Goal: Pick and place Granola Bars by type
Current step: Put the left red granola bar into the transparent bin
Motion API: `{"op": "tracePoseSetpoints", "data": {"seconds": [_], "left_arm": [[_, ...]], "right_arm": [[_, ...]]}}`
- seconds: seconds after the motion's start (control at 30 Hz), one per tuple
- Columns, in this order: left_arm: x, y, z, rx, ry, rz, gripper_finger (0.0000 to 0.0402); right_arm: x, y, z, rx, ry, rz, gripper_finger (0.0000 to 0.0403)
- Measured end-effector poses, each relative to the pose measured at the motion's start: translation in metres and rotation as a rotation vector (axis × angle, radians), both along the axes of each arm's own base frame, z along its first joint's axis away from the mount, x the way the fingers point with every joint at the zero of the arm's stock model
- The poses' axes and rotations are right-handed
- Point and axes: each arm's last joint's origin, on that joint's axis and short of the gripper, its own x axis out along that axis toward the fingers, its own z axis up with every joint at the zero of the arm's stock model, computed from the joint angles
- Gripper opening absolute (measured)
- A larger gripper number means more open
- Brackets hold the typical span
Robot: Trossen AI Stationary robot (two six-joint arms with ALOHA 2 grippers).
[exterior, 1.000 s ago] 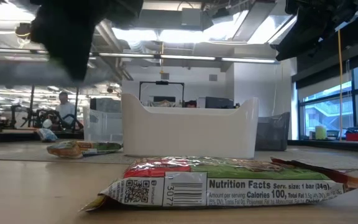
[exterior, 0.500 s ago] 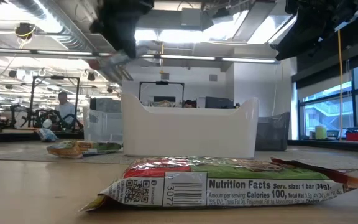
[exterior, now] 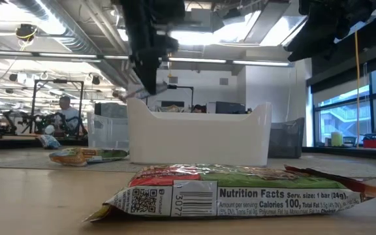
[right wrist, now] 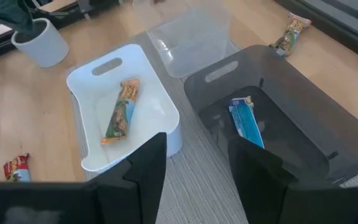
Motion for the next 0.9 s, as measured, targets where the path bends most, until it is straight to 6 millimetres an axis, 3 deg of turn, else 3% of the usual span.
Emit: {"op": "tracePoseSetpoints", "data": {"seconds": [0.27,0.57,0.7,0.9], "left_arm": [[0.013,0.019,-0.042,-0.073,0.154,-0.079,0.0104],[0.026,0.024,-0.089,-0.110,0.305,-0.136,0.0104],[0.028,0.025,-0.102,-0.124,0.342,-0.135,0.0104],[0.028,0.025,-0.103,-0.117,0.353,-0.149,0.0104]], "right_arm": [[0.000,0.000,0.000,-0.002,0.004,0.002,0.0174],[0.000,0.000,0.000,-0.004,0.004,0.003,0.0174],[0.000,0.000,0.000,-0.004,0.005,0.003,0.0174],[0.000,0.000,0.000,-0.004,0.004,0.003,0.0174]]}}
